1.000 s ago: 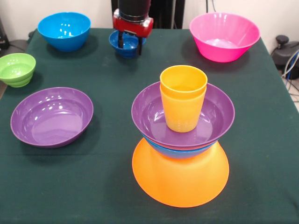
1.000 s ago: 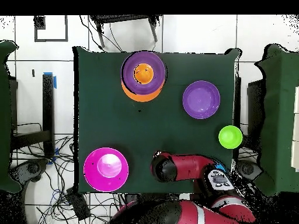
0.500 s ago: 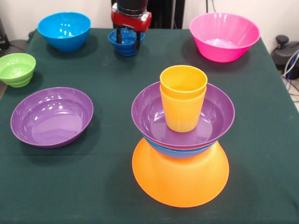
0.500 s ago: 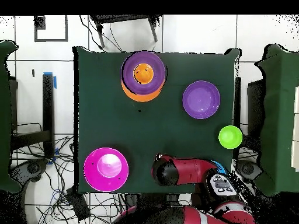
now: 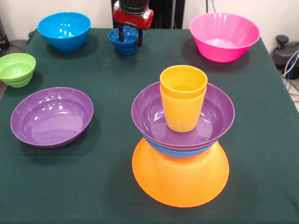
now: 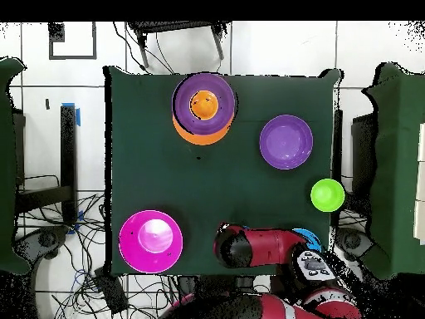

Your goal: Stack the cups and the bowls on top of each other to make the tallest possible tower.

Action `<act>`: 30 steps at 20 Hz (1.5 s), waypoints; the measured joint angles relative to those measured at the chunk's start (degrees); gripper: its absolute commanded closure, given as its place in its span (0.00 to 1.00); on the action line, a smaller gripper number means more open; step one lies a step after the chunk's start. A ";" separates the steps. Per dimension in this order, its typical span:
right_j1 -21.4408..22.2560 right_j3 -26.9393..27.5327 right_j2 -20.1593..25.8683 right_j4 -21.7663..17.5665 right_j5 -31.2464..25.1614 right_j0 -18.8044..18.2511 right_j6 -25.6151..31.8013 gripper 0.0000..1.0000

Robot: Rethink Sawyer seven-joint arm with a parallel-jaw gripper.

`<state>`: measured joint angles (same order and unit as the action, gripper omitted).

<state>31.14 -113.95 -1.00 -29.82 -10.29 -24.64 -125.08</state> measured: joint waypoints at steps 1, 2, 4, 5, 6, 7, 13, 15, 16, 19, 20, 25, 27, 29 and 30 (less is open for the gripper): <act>-0.01 -0.06 0.01 0.00 0.00 0.00 0.00 0.00; 0.00 -0.10 0.02 0.00 0.00 0.00 0.00 0.00; 0.01 -0.18 0.04 0.00 0.00 0.00 0.00 1.00; 0.01 -0.21 0.05 -0.01 0.22 0.02 0.00 1.00; 0.02 -0.25 0.06 -0.01 0.44 0.04 0.00 1.00; 0.02 -0.31 0.05 -0.01 0.64 0.06 0.00 1.00; 0.02 -0.70 0.01 0.02 2.15 0.57 0.00 1.00; 0.02 -0.72 0.01 0.13 2.41 0.76 0.00 1.00; 0.06 -0.76 0.02 0.33 2.44 0.85 0.00 1.00; 0.71 -1.23 0.09 0.88 2.44 1.00 0.00 1.00; 0.96 -1.38 0.12 1.03 2.44 1.06 0.00 1.00; 4.67 -1.63 -1.39 1.35 2.44 5.26 0.00 1.00; 6.08 -1.45 -2.53 1.34 2.44 7.67 0.00 1.00; 8.57 -0.99 -4.23 1.33 2.42 11.68 0.00 1.00; 9.24 -0.84 -4.63 1.36 2.44 12.67 0.00 1.00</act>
<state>40.38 -114.80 -5.63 -28.47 -7.85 -11.97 -125.08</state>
